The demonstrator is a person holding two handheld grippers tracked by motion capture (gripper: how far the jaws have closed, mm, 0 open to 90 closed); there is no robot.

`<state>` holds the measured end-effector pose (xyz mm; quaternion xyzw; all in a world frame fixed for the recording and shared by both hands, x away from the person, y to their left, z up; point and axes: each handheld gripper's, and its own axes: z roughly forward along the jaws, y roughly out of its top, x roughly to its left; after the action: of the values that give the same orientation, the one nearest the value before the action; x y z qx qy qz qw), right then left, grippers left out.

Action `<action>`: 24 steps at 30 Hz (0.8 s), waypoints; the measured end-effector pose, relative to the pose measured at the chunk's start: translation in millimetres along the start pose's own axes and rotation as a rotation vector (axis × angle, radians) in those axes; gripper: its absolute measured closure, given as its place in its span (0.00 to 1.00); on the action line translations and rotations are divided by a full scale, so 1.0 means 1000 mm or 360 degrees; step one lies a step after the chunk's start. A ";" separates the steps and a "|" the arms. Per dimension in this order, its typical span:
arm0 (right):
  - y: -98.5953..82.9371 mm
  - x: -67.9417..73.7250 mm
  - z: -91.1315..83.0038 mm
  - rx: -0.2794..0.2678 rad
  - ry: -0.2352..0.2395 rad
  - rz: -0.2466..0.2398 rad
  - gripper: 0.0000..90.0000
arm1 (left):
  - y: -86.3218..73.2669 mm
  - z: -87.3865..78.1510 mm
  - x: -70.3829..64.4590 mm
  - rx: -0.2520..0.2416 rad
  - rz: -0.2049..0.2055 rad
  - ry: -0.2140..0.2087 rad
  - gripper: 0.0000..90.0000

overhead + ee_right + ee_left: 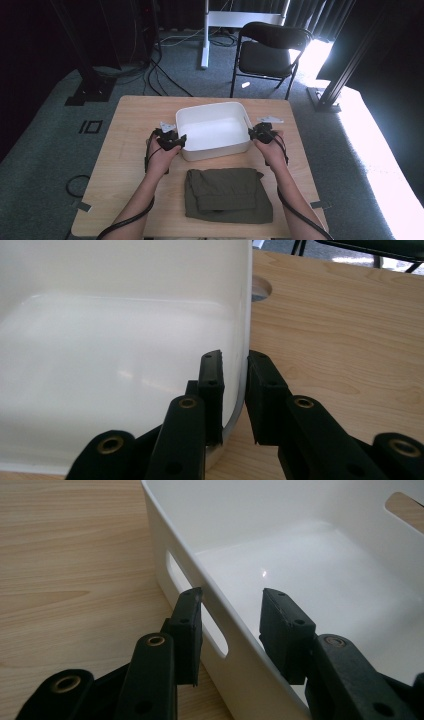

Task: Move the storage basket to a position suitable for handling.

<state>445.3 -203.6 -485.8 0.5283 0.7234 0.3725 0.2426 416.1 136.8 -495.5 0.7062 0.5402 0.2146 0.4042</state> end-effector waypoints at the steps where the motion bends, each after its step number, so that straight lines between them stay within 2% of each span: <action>1: -0.002 -0.003 -0.002 -0.0002 -0.0012 0.0010 0.87 | 0.000 0.002 -0.001 0.0006 0.0004 -0.0006 0.70; 10: -0.010 -0.017 -0.014 -0.0004 -0.0075 0.0058 0.87 | 0.007 0.017 -0.017 0.0009 0.0065 -0.0042 0.72; 13: -0.014 -0.024 -0.019 -0.0014 -0.0092 0.0110 0.87 | 0.010 0.022 -0.021 0.0010 0.0075 -0.0056 0.73; 24: -0.021 -0.035 -0.031 -0.0019 -0.0149 0.0160 0.86 | 0.024 0.043 -0.033 0.0016 0.0109 -0.0087 0.77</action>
<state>421.6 -248.9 -485.6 0.5794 0.6815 0.3633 0.2604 451.3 89.2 -497.0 0.7319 0.5056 0.2062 0.4077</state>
